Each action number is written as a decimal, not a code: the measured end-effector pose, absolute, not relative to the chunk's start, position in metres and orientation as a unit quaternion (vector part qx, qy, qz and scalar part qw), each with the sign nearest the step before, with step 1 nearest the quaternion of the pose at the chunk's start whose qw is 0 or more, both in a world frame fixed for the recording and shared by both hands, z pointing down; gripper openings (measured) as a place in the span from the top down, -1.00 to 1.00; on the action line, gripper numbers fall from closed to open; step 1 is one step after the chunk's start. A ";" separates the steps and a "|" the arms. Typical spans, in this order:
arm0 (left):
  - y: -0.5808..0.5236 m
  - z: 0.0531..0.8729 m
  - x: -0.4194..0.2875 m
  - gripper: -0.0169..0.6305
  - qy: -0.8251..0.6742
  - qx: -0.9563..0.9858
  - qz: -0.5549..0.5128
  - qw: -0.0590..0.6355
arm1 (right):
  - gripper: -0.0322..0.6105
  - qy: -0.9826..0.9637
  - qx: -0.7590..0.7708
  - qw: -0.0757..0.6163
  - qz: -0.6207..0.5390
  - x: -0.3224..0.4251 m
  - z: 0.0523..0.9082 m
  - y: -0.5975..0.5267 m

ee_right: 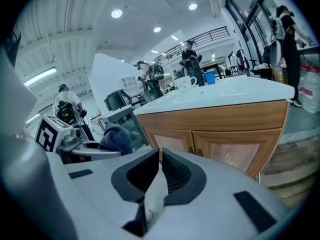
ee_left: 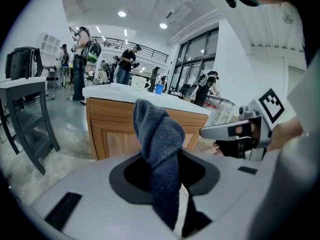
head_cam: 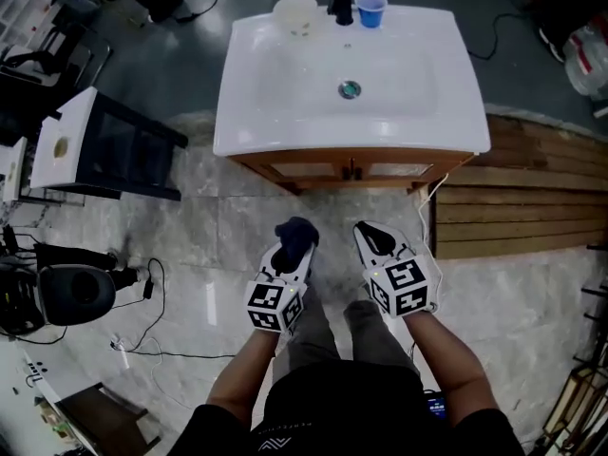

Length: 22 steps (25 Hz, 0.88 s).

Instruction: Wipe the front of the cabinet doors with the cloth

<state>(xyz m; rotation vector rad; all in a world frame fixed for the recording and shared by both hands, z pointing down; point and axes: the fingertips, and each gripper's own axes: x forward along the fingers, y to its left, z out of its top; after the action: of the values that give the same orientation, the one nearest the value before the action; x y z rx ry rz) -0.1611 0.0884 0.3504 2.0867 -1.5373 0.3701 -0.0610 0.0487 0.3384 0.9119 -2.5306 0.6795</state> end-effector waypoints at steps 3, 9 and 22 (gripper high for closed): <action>0.075 0.361 -0.178 0.55 -0.562 0.776 0.139 0.250 | 0.77 -0.891 0.339 0.182 0.240 -0.071 0.342 0.043; 0.059 0.385 -0.219 0.55 -0.552 0.781 0.148 0.250 | 0.77 -0.885 0.349 0.183 0.248 -0.118 0.362 0.031; 0.028 0.439 -0.293 0.55 -0.561 0.767 0.168 0.264 | 0.77 -0.867 0.371 0.191 0.272 -0.191 0.400 0.001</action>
<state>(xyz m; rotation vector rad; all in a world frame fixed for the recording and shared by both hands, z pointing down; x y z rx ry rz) -0.2928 0.0282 0.4389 2.0731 -1.5160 0.4550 -0.1911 0.0008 0.4004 1.0407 -2.4358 0.7630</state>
